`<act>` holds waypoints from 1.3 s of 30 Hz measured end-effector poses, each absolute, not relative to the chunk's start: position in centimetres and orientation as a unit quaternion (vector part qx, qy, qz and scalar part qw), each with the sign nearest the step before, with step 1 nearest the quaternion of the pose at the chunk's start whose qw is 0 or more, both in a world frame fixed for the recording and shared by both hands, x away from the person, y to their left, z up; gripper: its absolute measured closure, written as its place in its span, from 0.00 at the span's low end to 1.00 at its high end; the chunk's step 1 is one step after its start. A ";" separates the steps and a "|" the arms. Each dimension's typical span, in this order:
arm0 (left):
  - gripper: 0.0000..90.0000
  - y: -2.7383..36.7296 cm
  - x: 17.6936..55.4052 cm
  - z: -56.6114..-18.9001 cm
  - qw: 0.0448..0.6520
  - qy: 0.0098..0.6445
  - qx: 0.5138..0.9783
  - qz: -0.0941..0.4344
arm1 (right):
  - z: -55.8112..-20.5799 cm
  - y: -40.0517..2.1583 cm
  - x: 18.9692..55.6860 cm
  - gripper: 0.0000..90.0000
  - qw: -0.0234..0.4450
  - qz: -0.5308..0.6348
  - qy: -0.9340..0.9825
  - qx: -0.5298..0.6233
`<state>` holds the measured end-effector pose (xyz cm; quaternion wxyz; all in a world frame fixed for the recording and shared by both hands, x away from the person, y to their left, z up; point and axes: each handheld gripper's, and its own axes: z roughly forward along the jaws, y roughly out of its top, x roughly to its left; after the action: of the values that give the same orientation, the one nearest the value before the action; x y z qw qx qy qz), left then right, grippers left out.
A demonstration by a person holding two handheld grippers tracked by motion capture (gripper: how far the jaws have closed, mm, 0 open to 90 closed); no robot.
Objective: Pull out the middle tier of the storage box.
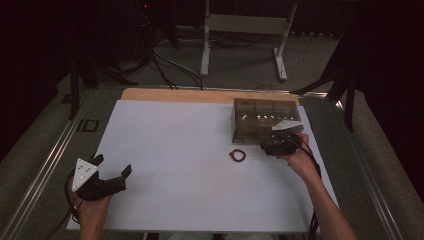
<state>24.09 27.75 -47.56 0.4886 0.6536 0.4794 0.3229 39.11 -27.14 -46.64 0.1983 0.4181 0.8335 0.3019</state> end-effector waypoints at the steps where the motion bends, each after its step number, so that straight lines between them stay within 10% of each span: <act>1: 0.01 27.7 24.1 -47.6 0.489 0.479 0.654 0.323 | -46.6 -27.1 39.0 0.36 0.196 0.300 0.835 0.417; 39: 0.01 27.7 24.1 -47.5 0.486 0.478 0.656 0.324 | -47.3 -26.8 39.3 0.47 0.203 0.267 0.846 0.414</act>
<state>24.08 27.70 -47.53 0.4864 0.6556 0.4779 0.3244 39.30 -26.81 -47.31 0.2026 0.4144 0.8461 0.2672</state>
